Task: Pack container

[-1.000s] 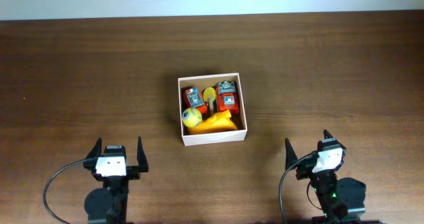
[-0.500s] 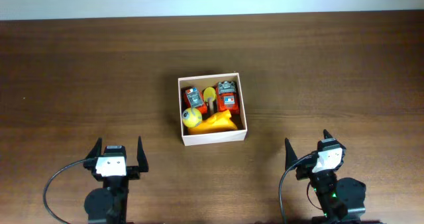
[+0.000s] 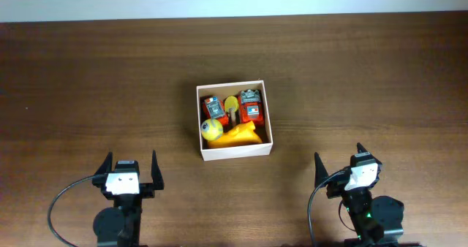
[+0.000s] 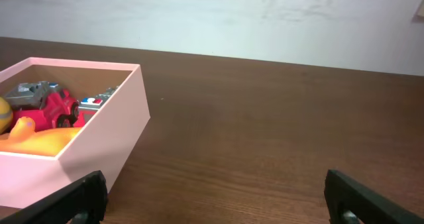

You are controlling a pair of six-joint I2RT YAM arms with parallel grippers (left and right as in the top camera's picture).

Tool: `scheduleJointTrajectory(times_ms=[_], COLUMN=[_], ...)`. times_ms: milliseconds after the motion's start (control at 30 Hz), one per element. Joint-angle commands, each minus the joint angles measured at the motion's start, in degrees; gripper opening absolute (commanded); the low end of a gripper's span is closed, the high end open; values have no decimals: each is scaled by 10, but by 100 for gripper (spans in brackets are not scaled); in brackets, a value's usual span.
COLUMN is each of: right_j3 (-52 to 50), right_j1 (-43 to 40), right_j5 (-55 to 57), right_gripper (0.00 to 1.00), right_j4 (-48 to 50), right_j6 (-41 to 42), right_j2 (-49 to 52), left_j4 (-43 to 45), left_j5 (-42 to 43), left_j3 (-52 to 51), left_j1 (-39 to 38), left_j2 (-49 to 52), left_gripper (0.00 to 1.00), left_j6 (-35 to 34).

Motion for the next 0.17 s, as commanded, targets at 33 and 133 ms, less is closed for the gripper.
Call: scheduleJointTrajectory(times_ms=[33,133], right_j3=[-4,-4], right_j1=[4,4], right_j5=[-9,-9], right_gripper=[99,99], right_j4=[0,0], right_j6=[-4,-4], right_j2=[-6,-6], left_j4=[2,1], left_j5=[7,7], left_j3=[-3,-3], left_j1=[3,3], left_j2=[-4,-4], left_gripper=[99,99], left_j6=[5,5])
